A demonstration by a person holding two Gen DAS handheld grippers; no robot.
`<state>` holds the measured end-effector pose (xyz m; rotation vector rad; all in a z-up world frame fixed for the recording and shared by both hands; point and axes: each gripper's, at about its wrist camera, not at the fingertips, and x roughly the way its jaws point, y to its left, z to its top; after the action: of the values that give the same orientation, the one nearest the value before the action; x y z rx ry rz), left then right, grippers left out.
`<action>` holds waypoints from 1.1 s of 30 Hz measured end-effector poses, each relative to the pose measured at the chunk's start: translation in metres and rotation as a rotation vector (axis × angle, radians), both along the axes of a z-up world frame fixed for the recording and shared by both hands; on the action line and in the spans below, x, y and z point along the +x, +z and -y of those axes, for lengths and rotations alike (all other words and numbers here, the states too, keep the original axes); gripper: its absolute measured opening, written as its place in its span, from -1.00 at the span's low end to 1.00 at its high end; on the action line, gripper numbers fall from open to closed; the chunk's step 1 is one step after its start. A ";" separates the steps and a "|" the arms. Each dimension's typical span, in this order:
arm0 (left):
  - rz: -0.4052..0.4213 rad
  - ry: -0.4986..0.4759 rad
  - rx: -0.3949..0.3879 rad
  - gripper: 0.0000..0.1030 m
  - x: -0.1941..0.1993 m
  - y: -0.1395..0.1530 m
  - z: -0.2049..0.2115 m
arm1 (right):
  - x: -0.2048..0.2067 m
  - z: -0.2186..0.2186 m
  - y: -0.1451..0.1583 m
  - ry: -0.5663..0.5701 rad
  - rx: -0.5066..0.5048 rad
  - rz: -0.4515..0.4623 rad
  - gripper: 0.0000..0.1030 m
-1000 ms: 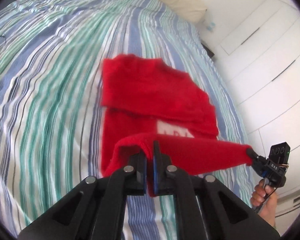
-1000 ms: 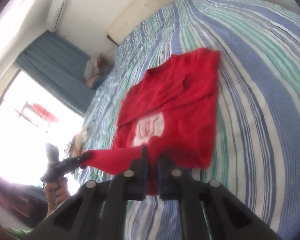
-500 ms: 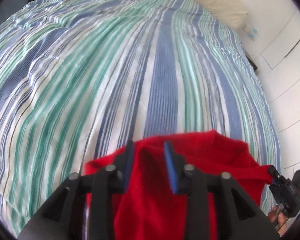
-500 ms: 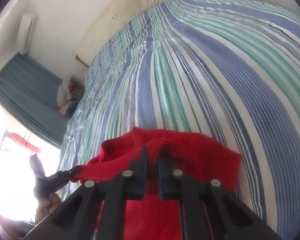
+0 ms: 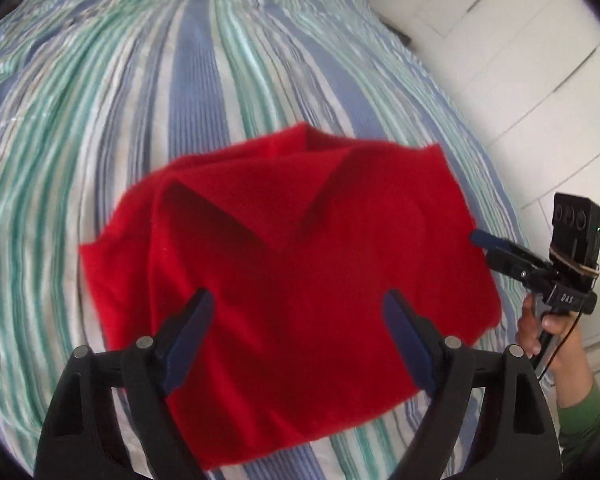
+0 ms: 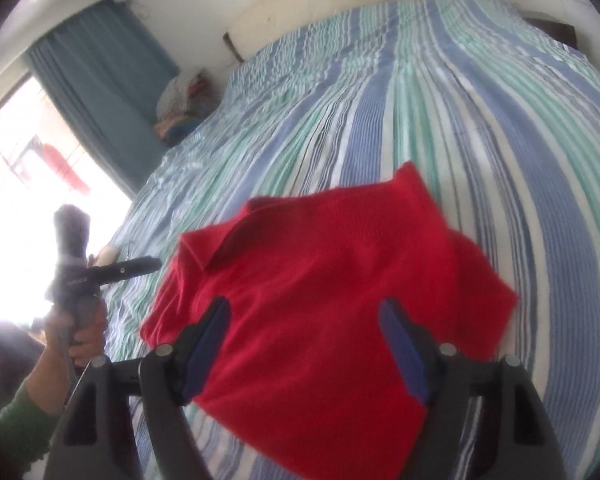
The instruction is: Fold small clothes
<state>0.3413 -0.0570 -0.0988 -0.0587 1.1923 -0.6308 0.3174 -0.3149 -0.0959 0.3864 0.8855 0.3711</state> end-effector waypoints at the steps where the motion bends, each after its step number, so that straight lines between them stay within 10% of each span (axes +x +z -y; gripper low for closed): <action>1: 0.007 0.002 0.033 0.69 0.005 -0.005 0.008 | 0.003 -0.006 -0.006 0.009 -0.026 -0.017 0.48; 9: 0.055 0.510 -0.179 0.69 0.087 0.022 -0.047 | 0.001 0.006 -0.043 -0.096 -0.026 -0.067 0.43; 15: 0.190 0.257 -0.092 0.72 0.007 0.034 -0.050 | -0.044 -0.007 -0.006 -0.009 -0.141 0.038 0.44; 18: 0.135 0.134 0.100 0.72 -0.032 -0.006 -0.043 | -0.063 -0.019 -0.017 0.088 -0.120 -0.001 0.43; 20: 0.096 0.163 0.225 0.43 -0.047 -0.032 -0.058 | -0.074 -0.019 -0.047 0.088 -0.185 -0.115 0.34; 23: 0.123 0.290 0.175 0.72 -0.086 -0.017 -0.096 | -0.115 0.000 -0.050 0.014 -0.220 -0.107 0.09; 33: 0.367 0.228 0.296 0.94 -0.231 -0.007 -0.028 | -0.203 -0.063 -0.020 -0.156 -0.296 0.032 0.60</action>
<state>0.1102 -0.0294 -0.1061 0.1635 0.8953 -0.2455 0.1147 -0.2523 -0.1161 0.1742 0.8580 0.0992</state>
